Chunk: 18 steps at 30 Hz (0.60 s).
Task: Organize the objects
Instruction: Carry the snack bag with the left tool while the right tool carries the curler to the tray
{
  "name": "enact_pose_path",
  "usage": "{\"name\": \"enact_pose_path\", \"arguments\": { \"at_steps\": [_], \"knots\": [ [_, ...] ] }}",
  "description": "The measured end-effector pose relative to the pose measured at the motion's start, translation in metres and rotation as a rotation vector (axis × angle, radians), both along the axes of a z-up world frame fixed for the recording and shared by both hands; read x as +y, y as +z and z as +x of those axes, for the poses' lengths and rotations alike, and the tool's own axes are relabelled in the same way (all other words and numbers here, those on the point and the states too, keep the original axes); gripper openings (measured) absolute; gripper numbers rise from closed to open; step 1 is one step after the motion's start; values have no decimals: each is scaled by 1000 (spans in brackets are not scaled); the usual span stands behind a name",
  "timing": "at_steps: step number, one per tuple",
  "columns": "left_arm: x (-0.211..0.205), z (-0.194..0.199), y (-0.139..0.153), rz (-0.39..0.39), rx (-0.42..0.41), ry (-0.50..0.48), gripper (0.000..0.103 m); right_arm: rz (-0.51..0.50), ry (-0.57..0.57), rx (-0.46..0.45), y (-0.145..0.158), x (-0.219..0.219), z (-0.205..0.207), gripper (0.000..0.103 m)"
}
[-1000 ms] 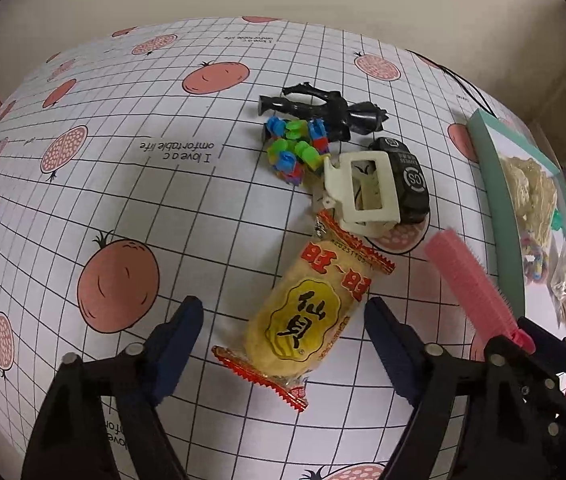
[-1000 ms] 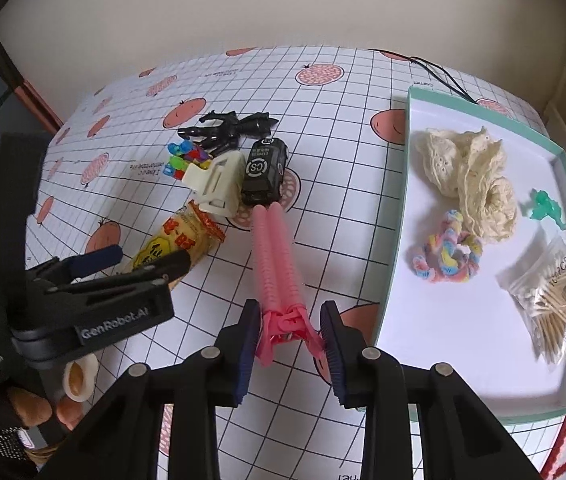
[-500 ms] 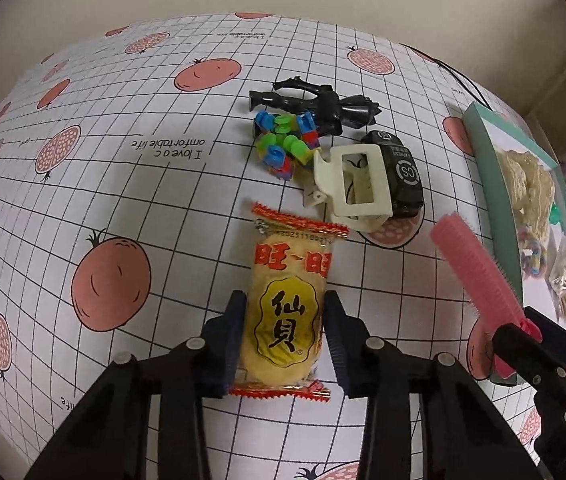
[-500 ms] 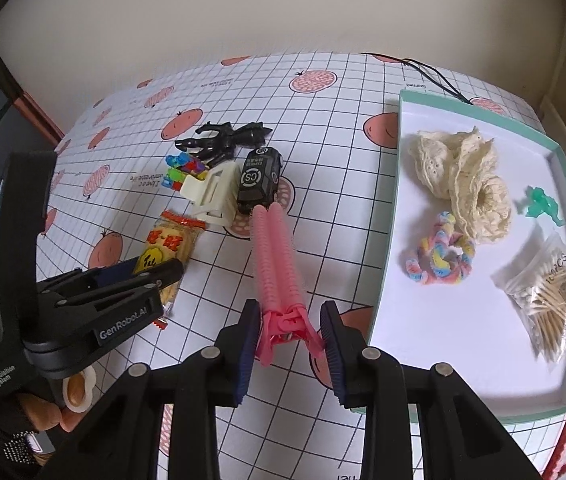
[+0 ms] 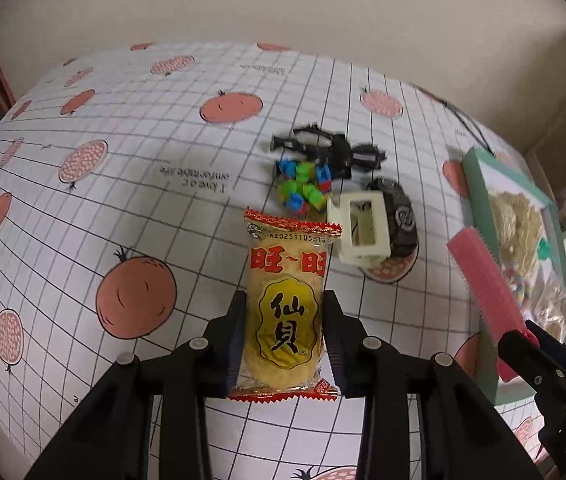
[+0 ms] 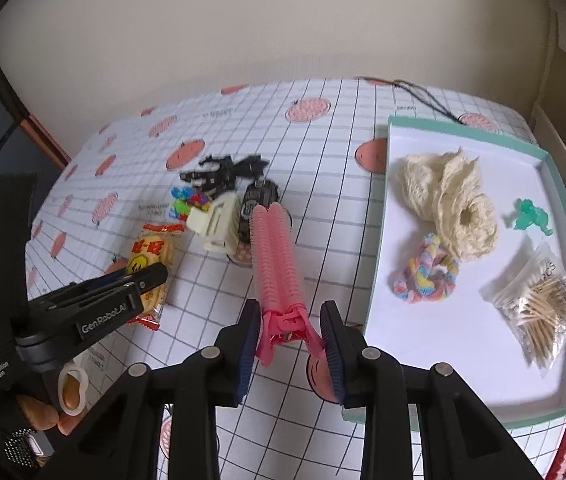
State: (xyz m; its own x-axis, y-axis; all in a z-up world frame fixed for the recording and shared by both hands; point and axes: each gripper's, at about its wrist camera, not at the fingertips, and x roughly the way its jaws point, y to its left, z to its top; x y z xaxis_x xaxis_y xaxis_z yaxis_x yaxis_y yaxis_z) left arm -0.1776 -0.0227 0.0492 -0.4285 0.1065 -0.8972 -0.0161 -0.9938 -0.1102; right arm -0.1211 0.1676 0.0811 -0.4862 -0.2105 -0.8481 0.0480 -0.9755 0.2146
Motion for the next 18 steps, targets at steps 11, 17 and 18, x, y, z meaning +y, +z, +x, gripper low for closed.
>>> {"name": "enact_pose_path", "arguments": {
  "at_steps": [11, 17, 18],
  "knots": [
    [16, 12, 49, 75, 167, -9, 38, -57, -109, 159, 30, 39, 8, 33],
    [42, 23, 72, 142, 238, -87, 38, -44, -189, 204, 37, 70, 13, 33],
    [49, 25, 75, 143, 251, -104, 38, -46, -202, 206, 37, 76, 13, 33]
  ]
}}
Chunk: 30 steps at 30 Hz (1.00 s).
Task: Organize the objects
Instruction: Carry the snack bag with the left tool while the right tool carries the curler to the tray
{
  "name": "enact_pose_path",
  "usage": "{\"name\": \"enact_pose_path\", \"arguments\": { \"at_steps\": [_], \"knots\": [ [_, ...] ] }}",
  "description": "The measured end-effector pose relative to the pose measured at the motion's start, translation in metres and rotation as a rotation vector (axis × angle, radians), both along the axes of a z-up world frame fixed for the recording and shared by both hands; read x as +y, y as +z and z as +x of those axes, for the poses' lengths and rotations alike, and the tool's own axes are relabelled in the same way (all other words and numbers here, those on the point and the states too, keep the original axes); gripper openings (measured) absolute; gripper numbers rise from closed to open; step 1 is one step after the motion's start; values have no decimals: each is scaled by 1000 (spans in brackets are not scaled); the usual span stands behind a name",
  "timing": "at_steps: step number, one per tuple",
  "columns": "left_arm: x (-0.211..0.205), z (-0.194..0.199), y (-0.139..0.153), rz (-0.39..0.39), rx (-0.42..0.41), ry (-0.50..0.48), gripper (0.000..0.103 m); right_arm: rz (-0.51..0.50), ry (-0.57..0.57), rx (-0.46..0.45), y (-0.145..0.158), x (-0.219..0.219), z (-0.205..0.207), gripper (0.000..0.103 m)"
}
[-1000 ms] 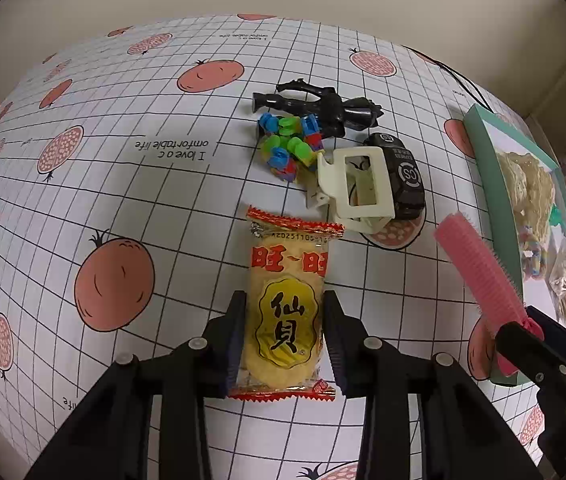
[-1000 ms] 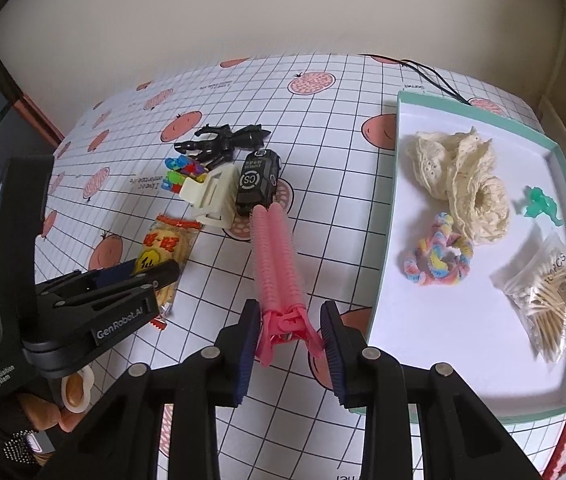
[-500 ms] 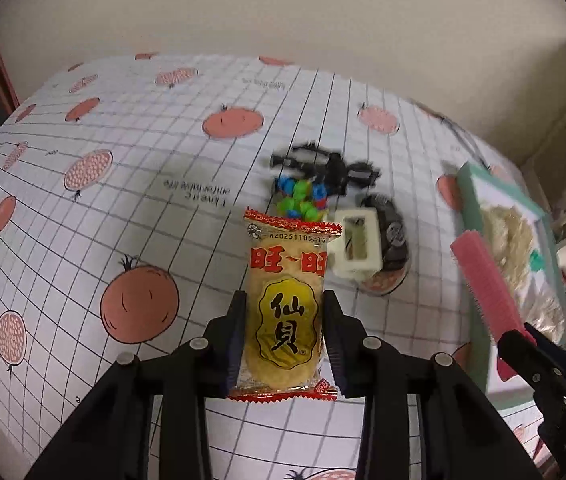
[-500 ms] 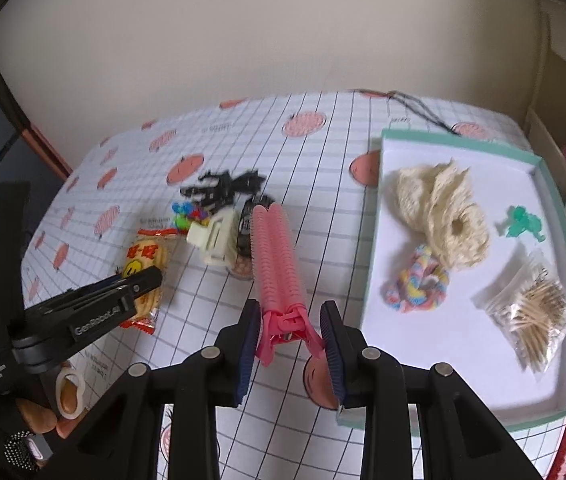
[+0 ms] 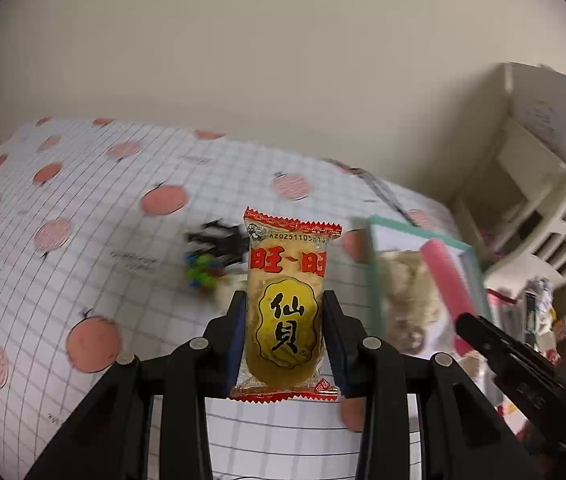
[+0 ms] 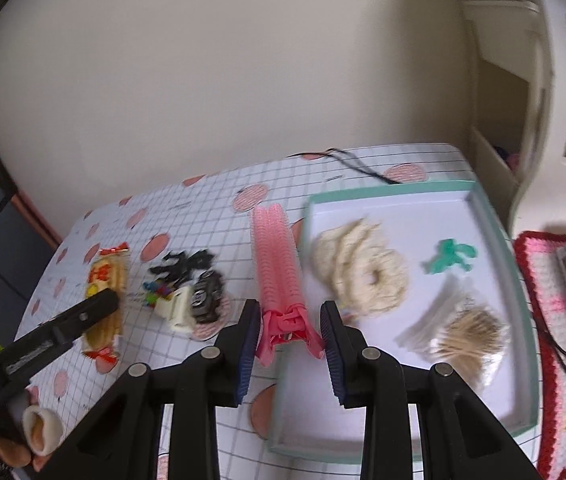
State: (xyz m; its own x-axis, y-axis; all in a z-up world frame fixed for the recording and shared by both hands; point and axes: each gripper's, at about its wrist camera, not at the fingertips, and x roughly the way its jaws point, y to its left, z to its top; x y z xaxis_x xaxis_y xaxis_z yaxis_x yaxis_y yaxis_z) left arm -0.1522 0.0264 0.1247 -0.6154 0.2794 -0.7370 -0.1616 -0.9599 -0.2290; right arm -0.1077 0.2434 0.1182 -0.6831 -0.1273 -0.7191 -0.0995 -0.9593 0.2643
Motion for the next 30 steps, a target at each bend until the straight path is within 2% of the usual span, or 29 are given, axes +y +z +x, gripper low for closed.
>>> {"name": "enact_pose_path", "arguments": {
  "at_steps": [6, 11, 14, 19, 24, 30],
  "knots": [
    [44, 10, 5, 8, 14, -104, 38, -2, -93, 6, -2, 33, 4, 33],
    [80, 16, -6, 13, -23, -173, 38, 9, -129, -5, -5, 49, 7, 33],
    [102, 17, -17, -21, -43, -205, 38, 15, -143, -13, -8, 56, 10, 33],
    [119, 17, -29, -42, -75, -239, 38, 18, -160, -40, -16, 65, 8, 33],
    [135, 14, -47, -107, -113, -269, 38, 26, -165, -80, -28, 69, 4, 33],
    [145, 14, -64, -129, -163, -295, 38, 22, -162, -123, -40, 72, -1, 34]
  ]
}}
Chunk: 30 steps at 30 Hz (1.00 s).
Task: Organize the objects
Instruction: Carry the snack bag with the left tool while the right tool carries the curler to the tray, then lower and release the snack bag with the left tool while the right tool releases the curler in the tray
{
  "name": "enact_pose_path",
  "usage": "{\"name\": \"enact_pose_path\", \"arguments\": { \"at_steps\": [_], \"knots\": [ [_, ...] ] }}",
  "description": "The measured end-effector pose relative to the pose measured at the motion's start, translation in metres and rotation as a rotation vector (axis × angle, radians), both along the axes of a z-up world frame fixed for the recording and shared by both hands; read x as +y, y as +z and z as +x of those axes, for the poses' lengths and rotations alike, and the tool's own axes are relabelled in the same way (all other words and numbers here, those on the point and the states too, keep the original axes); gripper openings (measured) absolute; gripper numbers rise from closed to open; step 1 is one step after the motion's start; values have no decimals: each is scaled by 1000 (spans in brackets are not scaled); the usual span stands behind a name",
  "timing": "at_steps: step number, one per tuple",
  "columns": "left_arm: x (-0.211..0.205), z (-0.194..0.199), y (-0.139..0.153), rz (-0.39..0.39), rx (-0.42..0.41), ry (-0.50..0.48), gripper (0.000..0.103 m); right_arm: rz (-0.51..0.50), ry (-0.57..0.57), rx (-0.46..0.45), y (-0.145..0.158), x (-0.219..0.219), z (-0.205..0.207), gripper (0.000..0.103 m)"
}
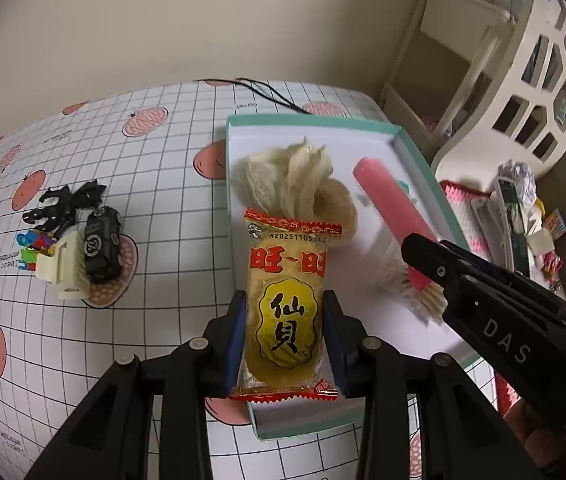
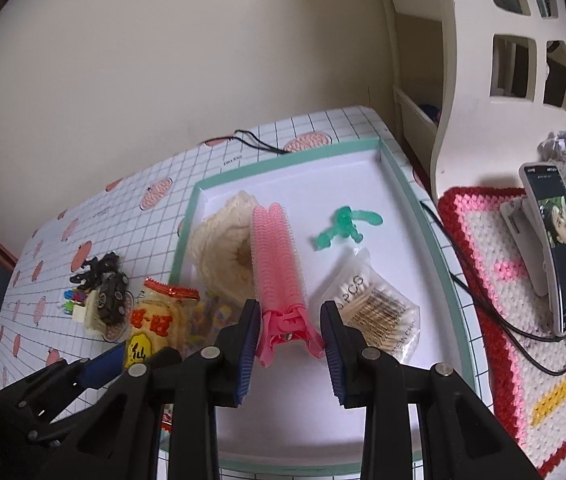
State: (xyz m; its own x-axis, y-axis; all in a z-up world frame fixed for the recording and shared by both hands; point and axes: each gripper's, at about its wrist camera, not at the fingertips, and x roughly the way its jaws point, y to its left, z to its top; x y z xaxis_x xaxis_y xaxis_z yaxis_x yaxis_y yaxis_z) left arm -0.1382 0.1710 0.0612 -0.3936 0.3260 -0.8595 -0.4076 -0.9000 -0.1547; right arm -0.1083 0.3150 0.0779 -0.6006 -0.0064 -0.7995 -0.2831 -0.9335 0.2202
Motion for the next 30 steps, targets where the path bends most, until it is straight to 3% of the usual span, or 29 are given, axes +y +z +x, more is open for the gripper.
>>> {"name": "enact_pose_path", "arguments": {
  "at_steps": [14, 30],
  "knots": [
    [18, 6, -30, -52, -107, -28, 38, -15, 18, -115, -25, -4, -7, 34],
    [14, 2, -39, -39, -139, -28, 38, -1, 52, -149, -30, -9, -12, 34]
  ]
}}
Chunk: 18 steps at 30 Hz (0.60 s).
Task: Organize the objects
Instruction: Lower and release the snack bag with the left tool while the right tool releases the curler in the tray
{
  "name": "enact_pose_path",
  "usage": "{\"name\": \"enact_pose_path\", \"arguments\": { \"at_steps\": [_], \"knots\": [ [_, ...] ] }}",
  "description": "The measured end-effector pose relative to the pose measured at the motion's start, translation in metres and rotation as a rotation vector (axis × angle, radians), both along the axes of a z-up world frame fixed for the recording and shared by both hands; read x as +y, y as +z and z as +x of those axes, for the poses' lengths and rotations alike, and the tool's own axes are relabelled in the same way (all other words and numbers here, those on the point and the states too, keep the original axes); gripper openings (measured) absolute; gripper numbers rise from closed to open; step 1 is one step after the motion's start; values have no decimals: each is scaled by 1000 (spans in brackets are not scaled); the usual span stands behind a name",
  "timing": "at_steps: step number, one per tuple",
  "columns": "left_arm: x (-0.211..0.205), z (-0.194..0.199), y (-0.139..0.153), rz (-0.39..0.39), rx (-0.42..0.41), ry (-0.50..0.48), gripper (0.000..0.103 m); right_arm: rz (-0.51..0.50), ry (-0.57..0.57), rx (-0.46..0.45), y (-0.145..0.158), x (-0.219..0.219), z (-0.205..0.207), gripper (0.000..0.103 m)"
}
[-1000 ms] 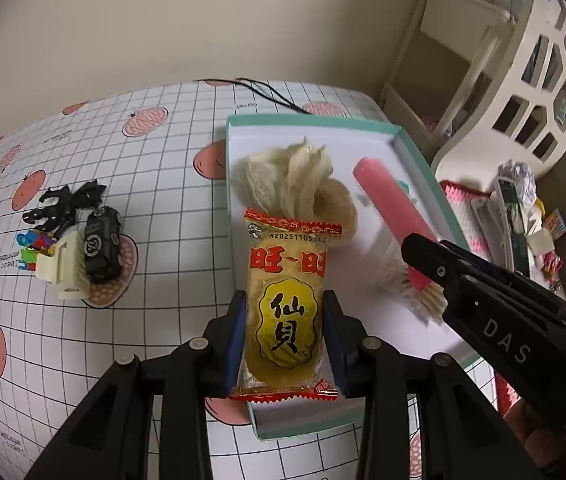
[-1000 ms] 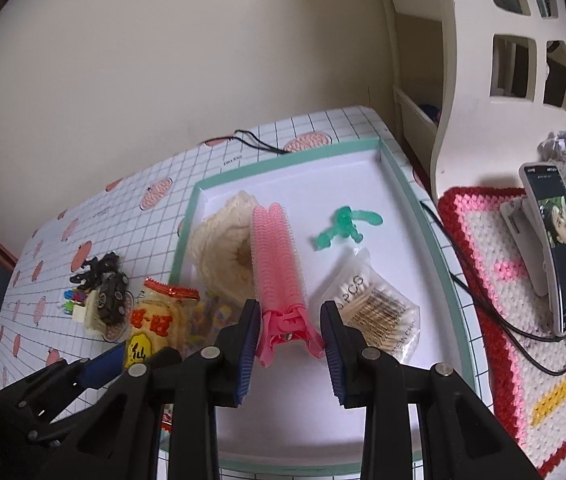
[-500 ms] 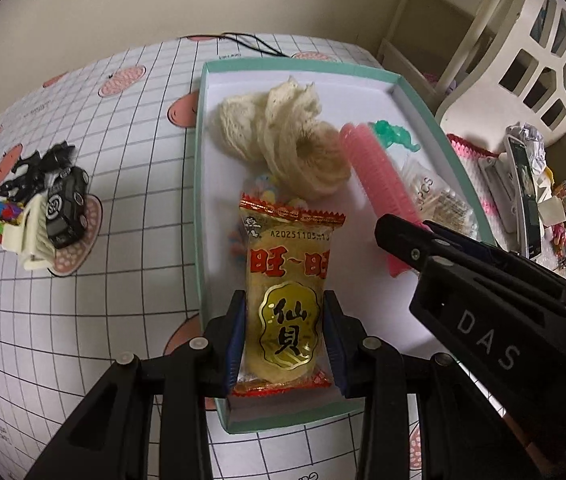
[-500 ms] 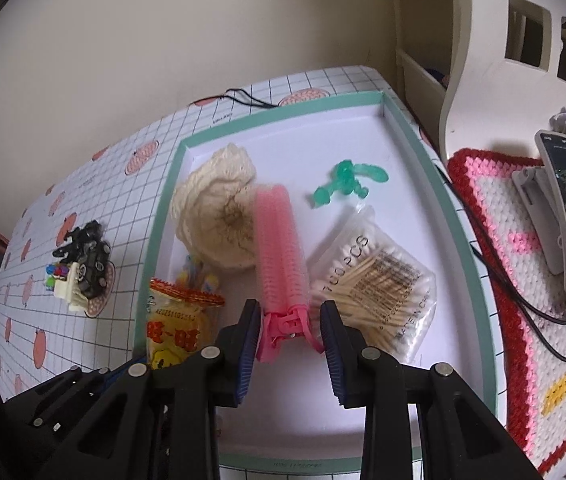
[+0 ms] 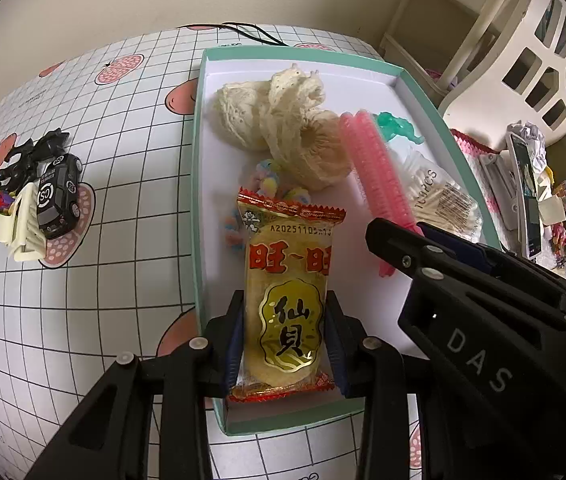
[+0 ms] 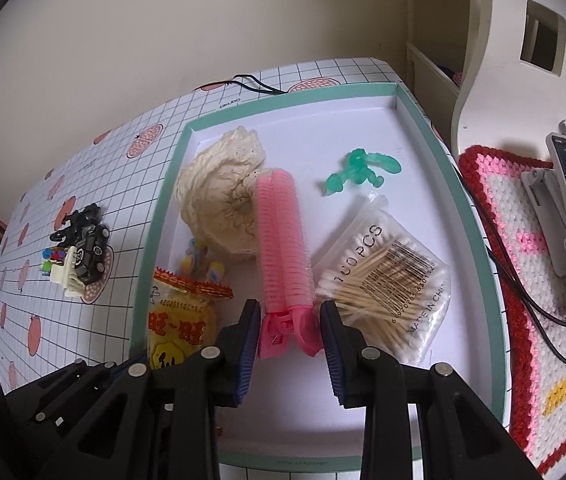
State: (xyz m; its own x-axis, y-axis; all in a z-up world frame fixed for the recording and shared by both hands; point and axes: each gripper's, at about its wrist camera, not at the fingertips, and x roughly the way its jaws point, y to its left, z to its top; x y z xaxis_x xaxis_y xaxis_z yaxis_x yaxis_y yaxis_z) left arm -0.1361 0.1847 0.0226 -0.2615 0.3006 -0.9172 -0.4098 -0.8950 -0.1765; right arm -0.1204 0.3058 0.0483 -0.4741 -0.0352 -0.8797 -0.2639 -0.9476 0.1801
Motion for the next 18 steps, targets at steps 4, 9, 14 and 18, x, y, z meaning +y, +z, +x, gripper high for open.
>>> {"name": "enact_pose_path", "arguments": {
  "at_steps": [4, 9, 14, 18],
  "knots": [
    [-1, 1, 0, 0, -4, -9, 40, 5, 2, 1, 0, 0, 1, 34],
    [-1, 4, 3, 7, -1, -22, 46, 10, 3, 10, 2, 0, 2, 34],
    [0, 7, 11, 13, 22, -31, 55, 7, 2, 24, 4, 1, 2, 38],
    [-5, 7, 20, 8, 56, -21, 55, 1, 0, 53, 10, 2, 5, 38]
  ]
}}
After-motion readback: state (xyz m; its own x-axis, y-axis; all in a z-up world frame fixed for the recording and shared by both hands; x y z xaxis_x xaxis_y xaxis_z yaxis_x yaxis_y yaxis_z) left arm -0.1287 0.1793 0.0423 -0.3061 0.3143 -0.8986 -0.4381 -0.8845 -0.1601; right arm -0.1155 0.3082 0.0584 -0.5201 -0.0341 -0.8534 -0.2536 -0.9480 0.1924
